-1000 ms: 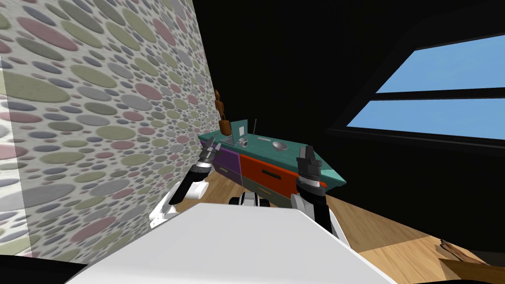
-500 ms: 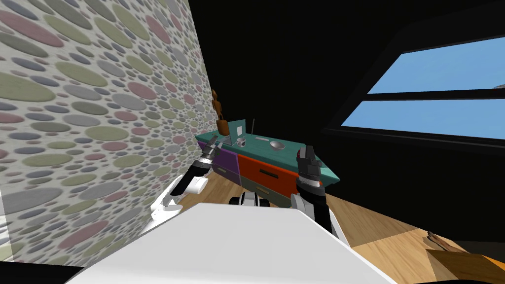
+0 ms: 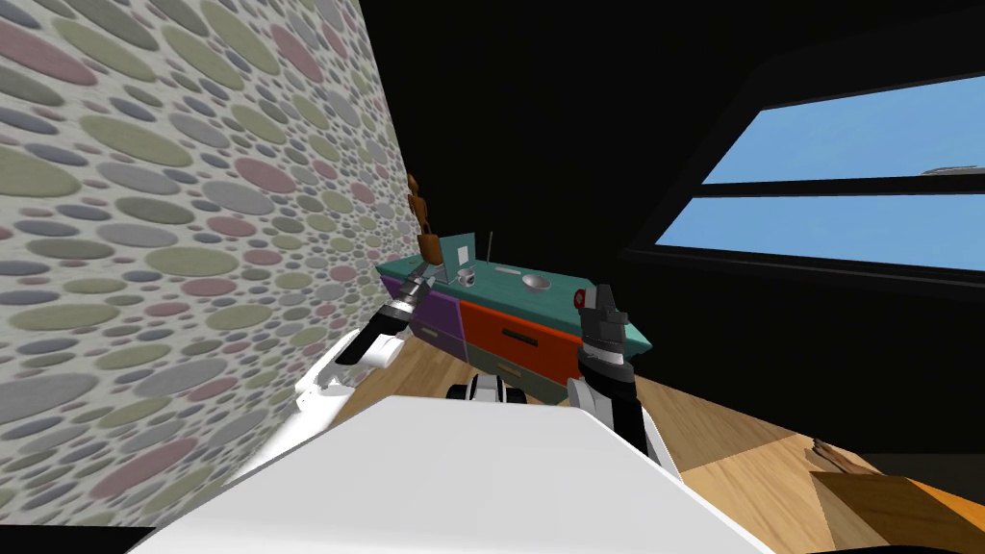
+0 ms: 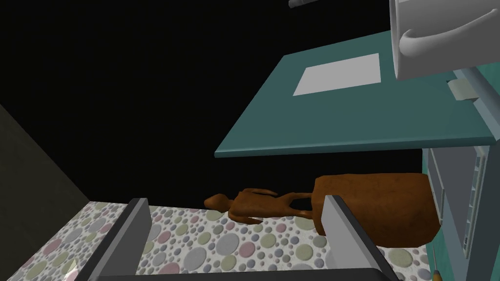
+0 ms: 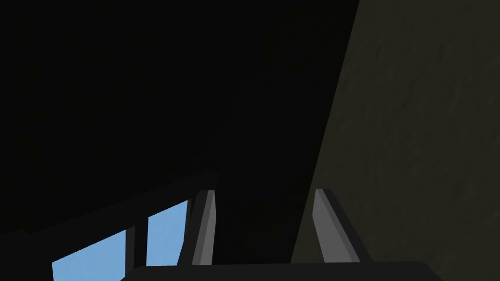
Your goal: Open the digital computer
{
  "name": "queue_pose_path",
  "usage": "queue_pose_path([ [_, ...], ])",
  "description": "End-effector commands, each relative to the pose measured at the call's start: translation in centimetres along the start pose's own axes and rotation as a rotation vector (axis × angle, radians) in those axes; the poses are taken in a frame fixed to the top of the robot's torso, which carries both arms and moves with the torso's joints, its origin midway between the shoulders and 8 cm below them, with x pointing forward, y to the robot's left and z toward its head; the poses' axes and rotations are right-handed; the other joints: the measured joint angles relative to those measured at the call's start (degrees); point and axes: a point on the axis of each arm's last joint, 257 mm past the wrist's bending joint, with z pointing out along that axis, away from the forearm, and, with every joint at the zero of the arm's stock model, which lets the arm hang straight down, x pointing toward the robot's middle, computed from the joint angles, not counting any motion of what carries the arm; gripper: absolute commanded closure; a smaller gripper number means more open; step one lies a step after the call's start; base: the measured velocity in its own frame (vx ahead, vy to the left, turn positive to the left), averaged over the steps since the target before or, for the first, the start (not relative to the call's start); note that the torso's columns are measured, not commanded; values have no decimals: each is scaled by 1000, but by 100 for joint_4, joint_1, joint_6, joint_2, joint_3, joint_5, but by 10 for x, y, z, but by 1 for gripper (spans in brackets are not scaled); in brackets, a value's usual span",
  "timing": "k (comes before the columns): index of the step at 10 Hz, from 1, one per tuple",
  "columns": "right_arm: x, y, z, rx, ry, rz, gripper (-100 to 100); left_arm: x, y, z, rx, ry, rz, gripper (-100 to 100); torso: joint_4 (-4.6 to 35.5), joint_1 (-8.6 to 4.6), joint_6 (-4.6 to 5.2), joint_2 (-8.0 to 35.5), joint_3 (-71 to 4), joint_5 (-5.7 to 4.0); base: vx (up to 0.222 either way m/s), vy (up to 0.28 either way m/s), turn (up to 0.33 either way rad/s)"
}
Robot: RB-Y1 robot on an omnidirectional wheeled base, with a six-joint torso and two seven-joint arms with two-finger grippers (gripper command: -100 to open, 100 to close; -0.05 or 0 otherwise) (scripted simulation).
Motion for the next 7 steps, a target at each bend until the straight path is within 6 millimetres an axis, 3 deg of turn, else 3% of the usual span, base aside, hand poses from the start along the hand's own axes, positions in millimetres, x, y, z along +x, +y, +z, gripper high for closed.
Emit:
queue_pose_path([
  [1, 0, 0, 0, 0, 0, 0, 0, -3, 9, 9, -44, 15, 10, -100, 0, -5, 0, -1, -1, -1, -3, -29, -16],
  [7, 0, 0, 0, 0, 0, 0, 0, -24, 31, 32, -162, 38, 61, -100, 0, 2, -2, 1, 1, 0, -4, -28, -35],
])
